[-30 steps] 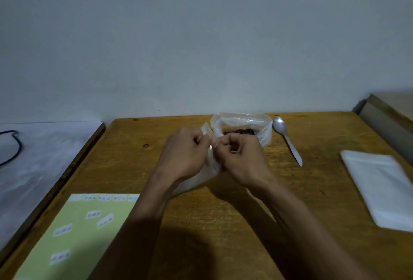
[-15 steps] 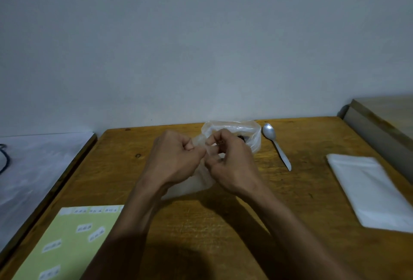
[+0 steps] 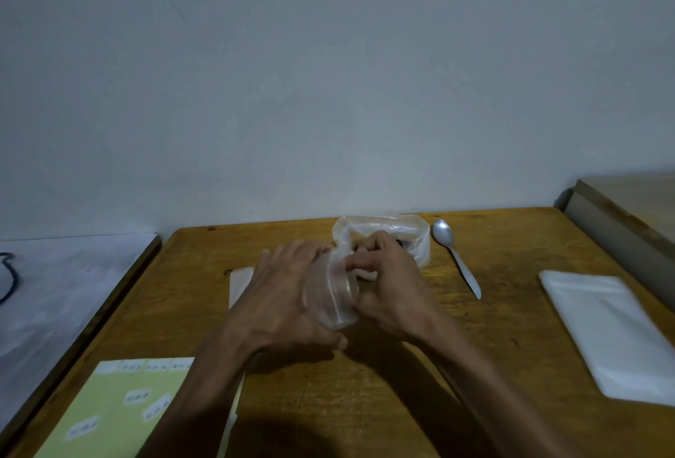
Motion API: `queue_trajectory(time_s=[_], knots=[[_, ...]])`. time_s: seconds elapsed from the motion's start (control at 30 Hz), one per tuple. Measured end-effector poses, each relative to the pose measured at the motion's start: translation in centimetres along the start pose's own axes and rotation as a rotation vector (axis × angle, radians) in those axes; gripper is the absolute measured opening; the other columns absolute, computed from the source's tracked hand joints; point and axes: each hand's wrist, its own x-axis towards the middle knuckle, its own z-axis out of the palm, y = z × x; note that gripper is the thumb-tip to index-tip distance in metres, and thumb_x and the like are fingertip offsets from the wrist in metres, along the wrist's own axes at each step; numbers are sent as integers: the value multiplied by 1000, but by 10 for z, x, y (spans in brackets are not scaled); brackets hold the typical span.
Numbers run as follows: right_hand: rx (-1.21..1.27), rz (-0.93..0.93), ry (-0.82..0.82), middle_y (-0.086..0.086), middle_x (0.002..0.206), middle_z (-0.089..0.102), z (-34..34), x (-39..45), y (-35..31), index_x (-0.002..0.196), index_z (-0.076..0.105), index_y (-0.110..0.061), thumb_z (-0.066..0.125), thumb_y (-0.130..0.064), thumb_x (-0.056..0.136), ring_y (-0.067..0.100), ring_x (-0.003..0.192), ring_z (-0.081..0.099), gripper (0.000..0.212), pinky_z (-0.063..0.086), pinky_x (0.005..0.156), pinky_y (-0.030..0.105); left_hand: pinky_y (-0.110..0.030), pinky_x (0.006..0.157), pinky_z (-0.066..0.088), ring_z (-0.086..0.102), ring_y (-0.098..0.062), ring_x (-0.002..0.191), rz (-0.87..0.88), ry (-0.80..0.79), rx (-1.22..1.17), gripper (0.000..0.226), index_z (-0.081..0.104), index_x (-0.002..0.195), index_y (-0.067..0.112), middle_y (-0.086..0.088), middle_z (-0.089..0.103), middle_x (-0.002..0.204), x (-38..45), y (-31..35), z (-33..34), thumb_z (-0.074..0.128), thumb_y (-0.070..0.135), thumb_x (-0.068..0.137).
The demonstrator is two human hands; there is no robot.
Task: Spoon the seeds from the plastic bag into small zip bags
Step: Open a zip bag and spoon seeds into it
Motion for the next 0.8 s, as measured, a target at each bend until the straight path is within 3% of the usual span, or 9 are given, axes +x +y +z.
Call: queue_trajectory(time_s=[0.1, 0.2, 0.3, 0.4, 0.43, 0.5, 0.57, 0.7, 0.8], knots=[[-42, -208, 6, -14, 86, 58, -3, 2, -3, 97, 80, -21, 72, 3, 71, 16, 88, 40, 37, 38, 70, 28, -34, 112, 33, 33, -3, 117, 28, 14, -36, 106, 33, 141, 34, 24, 32, 121, 1, -1, 2, 91, 56, 56], [-56, -130, -93, -8, 93, 66, -9, 3, -5, 116, 73, -38, 78, -11, 77, 13, 93, 41, 47, 45, 77, 31, -27, 95, 44, 43, 2, 111, 46, 66, -149, 92, 42, 128, 41, 29, 42, 118, 1, -6, 5, 92, 55, 53], [92, -72, -98, -16, 86, 63, -15, -1, -7, 112, 75, -34, 78, -15, 83, 0, 87, 54, 34, 48, 69, 16, -32, 86, 52, 49, -1, 108, 20, 103, -219, 77, 48, 116, 46, 25, 51, 116, 2, -14, 11, 91, 53, 53], [311, 139, 205, -16, 88, 70, -22, -9, 8, 92, 74, -32, 74, -17, 88, -3, 79, 63, 16, 49, 63, 10, -28, 79, 50, 51, -2, 102, -18, 158, -230, 77, 48, 115, 45, 24, 52, 113, 7, -16, 19, 94, 48, 53], [266, 251, 334, -14, 92, 72, -26, -10, 21, 91, 71, -35, 72, -19, 90, -2, 77, 64, 16, 50, 64, 11, -24, 76, 48, 51, 0, 100, -31, 176, -239, 80, 49, 117, 43, 24, 53, 112, 9, -16, 21, 96, 48, 52], [9, 504, 459, -5, 107, 71, -40, -13, 52, 109, 67, -32, 67, -25, 93, 7, 89, 65, 17, 56, 77, 28, -18, 71, 44, 50, 2, 98, -59, 175, -250, 87, 49, 121, 41, 25, 52, 112, 13, -16, 25, 97, 49, 49], [-284, 675, 366, 4, 117, 67, -52, -16, 84, 123, 63, -19, 66, -30, 92, 20, 101, 64, 33, 55, 83, 37, -16, 71, 42, 51, -1, 100, -79, 142, -244, 96, 48, 129, 38, 23, 51, 117, 19, -15, 29, 96, 52, 47], [-435, 770, 261, 1, 82, 65, -52, -21, 101, 84, 69, -20, 67, -40, 89, 17, 73, 62, 22, 55, 64, 33, -23, 82, 44, 47, -10, 113, -101, 93, -223, 117, 40, 145, 32, 17, 46, 130, 33, -13, 32, 95, 58, 45], [-417, 784, 284, -2, 75, 64, -44, -20, 105, 80, 68, -21, 66, -35, 92, 15, 68, 62, 18, 53, 59, 32, -31, 91, 48, 46, -14, 117, -117, 65, -237, 122, 38, 147, 33, 15, 45, 134, 40, -12, 32, 94, 60, 43]])
